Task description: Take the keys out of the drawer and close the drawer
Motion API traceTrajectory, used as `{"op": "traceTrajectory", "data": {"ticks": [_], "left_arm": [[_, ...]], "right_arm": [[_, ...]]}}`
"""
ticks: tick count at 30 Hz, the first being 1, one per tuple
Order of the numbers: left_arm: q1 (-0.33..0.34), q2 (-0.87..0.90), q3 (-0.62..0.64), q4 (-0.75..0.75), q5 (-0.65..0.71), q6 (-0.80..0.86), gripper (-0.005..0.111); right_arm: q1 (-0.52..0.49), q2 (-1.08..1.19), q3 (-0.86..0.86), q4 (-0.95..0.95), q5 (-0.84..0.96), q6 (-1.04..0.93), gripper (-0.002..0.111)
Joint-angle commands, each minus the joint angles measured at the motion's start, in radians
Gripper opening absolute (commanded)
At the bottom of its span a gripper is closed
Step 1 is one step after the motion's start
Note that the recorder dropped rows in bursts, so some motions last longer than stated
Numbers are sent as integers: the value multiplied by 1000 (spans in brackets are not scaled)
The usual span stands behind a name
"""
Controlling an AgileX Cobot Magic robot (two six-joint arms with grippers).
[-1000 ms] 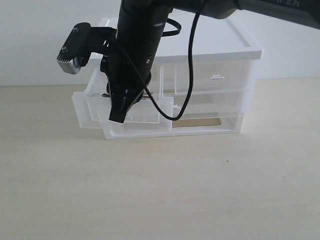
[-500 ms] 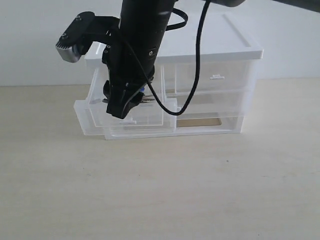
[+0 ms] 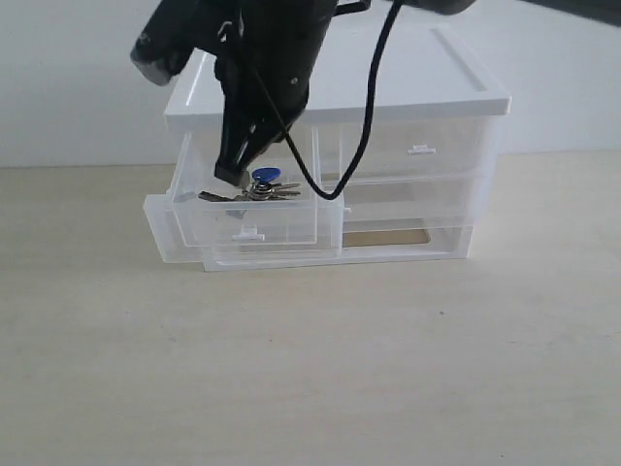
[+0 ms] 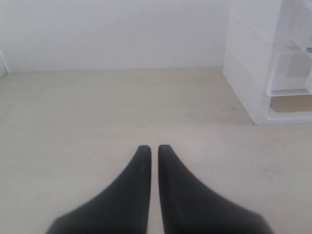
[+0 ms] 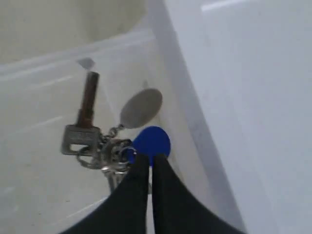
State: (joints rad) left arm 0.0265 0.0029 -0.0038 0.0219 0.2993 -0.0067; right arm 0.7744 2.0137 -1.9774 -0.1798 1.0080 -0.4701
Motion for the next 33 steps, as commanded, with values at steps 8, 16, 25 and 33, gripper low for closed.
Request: {"op": "traceTrajectory", "data": {"ticks": [8, 16, 25, 33], "left_arm": [[2, -3, 4, 2, -4, -1, 4], [2, -3, 4, 2, -4, -1, 4], [2, -3, 4, 2, -4, -1, 4], [2, -3, 4, 2, -4, -1, 4]], "right_arm": [[-10, 22, 0, -200, -193, 177, 0], [-17, 22, 0, -282, -209, 242, 0], [-86, 16, 0, -219, -86, 235, 0], [-90, -38, 0, -177, -101, 221, 0]]}}
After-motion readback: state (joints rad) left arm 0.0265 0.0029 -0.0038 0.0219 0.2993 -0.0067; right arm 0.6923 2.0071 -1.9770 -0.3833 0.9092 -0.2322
